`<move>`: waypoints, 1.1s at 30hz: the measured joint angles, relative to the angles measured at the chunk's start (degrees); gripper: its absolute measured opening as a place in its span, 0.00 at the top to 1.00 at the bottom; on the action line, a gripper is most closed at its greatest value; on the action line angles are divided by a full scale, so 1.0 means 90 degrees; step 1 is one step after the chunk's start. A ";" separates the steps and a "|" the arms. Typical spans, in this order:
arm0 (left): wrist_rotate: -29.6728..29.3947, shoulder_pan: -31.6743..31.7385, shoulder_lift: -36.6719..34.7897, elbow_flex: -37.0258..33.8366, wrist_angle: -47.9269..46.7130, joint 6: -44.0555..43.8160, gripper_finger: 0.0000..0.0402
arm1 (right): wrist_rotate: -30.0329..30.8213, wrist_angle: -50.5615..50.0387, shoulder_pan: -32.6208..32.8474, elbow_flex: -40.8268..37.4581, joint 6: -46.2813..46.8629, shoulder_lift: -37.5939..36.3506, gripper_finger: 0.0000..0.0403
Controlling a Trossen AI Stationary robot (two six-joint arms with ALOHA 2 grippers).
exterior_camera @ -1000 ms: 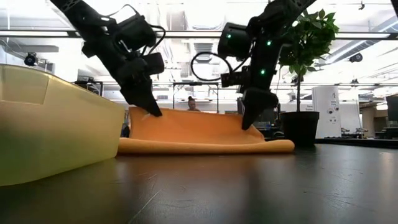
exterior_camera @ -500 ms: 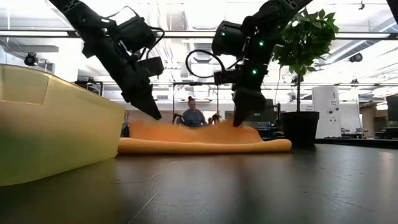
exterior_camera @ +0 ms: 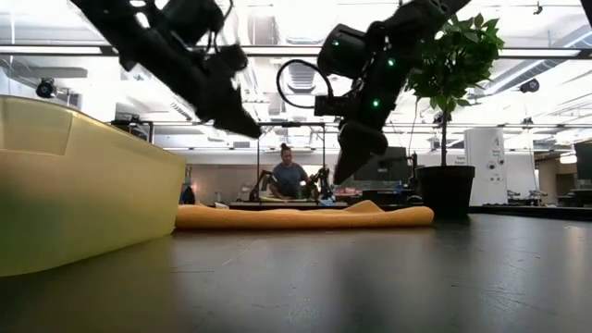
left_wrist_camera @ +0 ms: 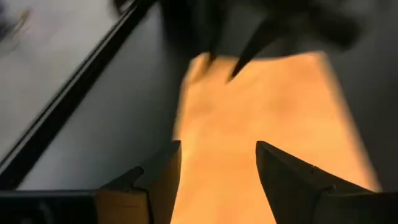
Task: Fold microfiber towels
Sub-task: Fold the orange microfiber towel
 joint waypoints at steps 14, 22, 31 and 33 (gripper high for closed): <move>0.0351 -0.1249 -0.0187 -0.0642 0.1426 0.0325 0.61 | -0.0977 0.4531 0.0177 -0.1683 -0.0821 -0.0091 0.81; 0.0292 -0.1229 -0.0120 -0.0712 0.1398 0.0328 0.63 | -0.1157 0.4845 0.0227 -0.1690 -0.0788 -0.0081 0.84; 0.0154 -0.1203 -0.0112 -0.0773 0.1479 0.0319 0.63 | -0.1157 0.4901 0.0268 -0.1710 -0.0729 -0.0081 0.84; 0.0153 -0.1180 -0.0110 -0.0778 0.1490 0.0324 0.63 | -0.1157 0.4904 0.0270 -0.1715 -0.0727 -0.0079 0.84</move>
